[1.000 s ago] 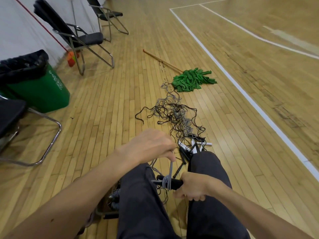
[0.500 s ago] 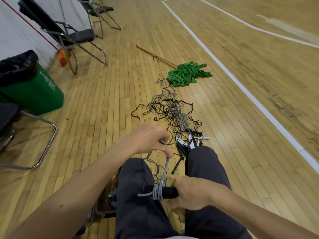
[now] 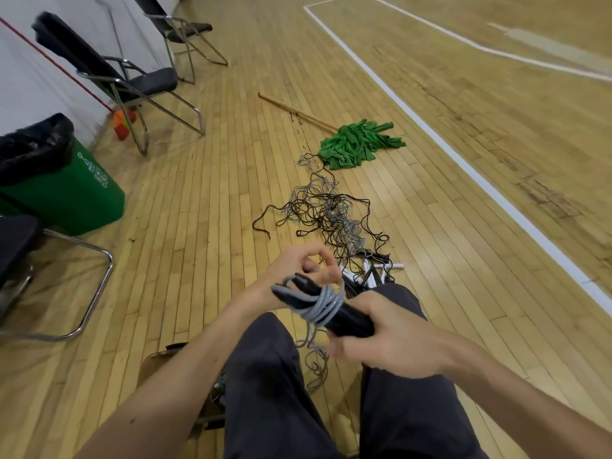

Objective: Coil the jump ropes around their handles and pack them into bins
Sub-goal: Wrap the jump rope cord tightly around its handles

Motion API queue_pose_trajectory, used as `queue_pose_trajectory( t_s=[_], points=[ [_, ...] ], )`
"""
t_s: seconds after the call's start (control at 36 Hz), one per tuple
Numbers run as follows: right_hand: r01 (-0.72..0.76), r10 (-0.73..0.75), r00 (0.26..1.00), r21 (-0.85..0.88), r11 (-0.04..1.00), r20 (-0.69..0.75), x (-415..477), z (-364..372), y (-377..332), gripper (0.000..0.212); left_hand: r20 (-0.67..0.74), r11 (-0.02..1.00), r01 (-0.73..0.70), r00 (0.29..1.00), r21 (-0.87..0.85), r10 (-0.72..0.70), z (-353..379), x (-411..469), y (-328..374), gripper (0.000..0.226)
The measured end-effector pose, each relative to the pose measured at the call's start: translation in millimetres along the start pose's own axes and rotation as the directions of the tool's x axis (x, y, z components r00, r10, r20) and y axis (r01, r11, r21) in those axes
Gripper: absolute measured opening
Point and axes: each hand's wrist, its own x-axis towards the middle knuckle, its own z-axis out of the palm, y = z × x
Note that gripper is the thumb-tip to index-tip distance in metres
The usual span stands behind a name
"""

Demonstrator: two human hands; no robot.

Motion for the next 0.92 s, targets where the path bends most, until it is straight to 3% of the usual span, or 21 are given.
queue_pose_trajectory(
  t_s=[0.03, 0.08, 0.11, 0.22, 0.31, 0.44, 0.58, 0.75, 0.92],
  points=[
    [0.011, -0.011, 1.000, 0.014, 1.000, -0.013, -0.4, -4.5, -0.7, 0.028, 0.013, 1.000, 0.008, 1.000, -0.001, -0.008, 3.8, 2.1, -1.7, 0.012],
    [0.010, -0.006, 0.999, 0.093, 0.996, -0.042, -1.5, -14.2, 0.3, 0.021, -0.009, 0.996, 0.082, 0.997, 0.028, -0.082, 12.7, 1.7, 2.8, 0.032],
    [0.006, 0.003, 0.998, 0.144, 0.990, -0.059, -3.7, -20.1, 0.8, 0.021, -0.024, 0.992, 0.120, 0.993, 0.042, -0.119, 16.6, 0.9, 3.7, 0.031],
    [-0.030, 0.067, 0.990, 0.281, 0.959, -0.123, -6.4, -34.8, 5.4, 0.022, -0.060, 0.997, 0.069, 0.996, -0.023, -0.070, 30.7, 3.2, 4.8, 0.037],
    [-0.053, 0.146, 0.950, 0.319, 0.946, -0.274, -3.8, -41.7, 7.6, 0.031, -0.057, 1.000, 0.011, 0.998, 0.025, -0.010, 38.9, 4.0, 2.0, 0.054],
    [-0.094, 0.241, 0.879, 0.345, 0.934, -0.412, 3.0, -52.2, 25.1, 0.024, -0.086, 0.994, -0.031, 0.995, 0.107, 0.041, 42.6, -1.3, -0.9, 0.057],
    [-0.201, 0.338, 0.838, 0.333, 0.921, -0.428, 9.3, -52.1, 46.5, 0.020, -0.068, 0.983, -0.026, 0.997, 0.184, 0.040, 38.7, -14.5, -7.5, 0.049],
    [-0.255, 0.326, 0.761, 0.203, 0.945, -0.561, 27.0, -49.2, 56.2, 0.025, -0.023, 0.961, 0.049, 0.999, 0.273, -0.045, 39.9, -25.2, -2.6, 0.034],
    [-0.352, 0.329, 0.735, 0.081, 0.933, -0.594, 42.8, -52.3, 63.4, 0.027, -0.049, 0.913, 0.070, 0.997, 0.403, -0.055, 31.1, -31.3, -2.5, 0.025]
  ],
)
